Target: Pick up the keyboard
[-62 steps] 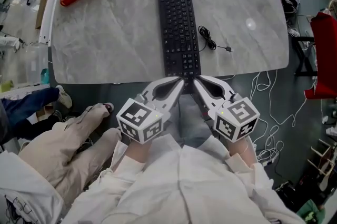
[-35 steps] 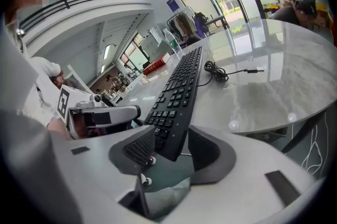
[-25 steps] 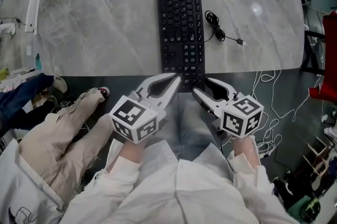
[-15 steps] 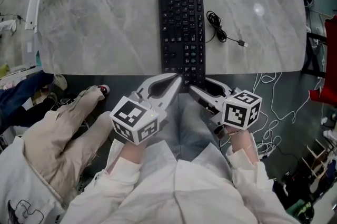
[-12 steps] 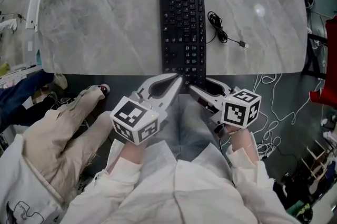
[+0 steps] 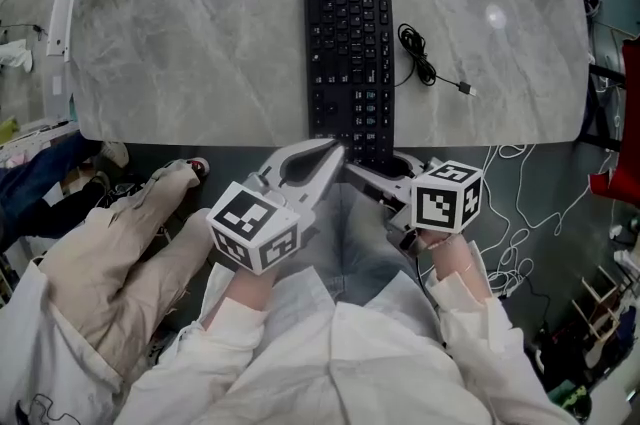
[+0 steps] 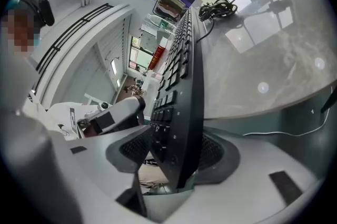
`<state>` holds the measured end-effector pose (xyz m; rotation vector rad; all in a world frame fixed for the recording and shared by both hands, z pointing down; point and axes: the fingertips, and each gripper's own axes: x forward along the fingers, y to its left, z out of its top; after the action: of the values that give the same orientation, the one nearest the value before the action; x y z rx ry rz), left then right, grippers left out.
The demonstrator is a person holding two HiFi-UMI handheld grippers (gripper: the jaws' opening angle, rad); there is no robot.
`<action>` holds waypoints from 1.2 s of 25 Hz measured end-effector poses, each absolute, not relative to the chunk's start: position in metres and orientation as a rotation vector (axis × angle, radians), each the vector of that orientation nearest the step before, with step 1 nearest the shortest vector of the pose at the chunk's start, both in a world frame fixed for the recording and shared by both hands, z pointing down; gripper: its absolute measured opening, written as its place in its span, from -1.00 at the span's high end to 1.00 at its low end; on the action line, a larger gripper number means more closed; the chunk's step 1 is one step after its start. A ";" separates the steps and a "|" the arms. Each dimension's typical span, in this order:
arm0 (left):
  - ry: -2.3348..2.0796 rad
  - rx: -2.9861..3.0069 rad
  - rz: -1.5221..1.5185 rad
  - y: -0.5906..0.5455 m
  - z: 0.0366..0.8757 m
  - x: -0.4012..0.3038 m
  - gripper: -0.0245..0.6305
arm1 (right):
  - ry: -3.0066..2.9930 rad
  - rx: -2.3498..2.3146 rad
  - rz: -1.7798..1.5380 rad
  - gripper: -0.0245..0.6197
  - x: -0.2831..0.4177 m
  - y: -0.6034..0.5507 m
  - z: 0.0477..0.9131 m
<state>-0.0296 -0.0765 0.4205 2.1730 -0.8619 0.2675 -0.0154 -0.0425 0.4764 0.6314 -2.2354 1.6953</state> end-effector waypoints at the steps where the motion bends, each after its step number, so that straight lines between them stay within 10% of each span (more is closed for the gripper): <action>1: -0.862 2.172 0.266 -0.078 0.421 -0.030 0.88 | -2.236 0.621 1.705 0.24 -0.017 -0.043 0.476; 30: -0.930 2.160 0.235 -0.094 0.423 -0.042 0.88 | -2.314 0.458 1.711 0.27 -0.034 -0.048 0.480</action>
<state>-0.0417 -0.0943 0.4228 2.1604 -0.9296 0.2351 -0.0344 -0.0481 0.4803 0.4583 -2.3140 1.7109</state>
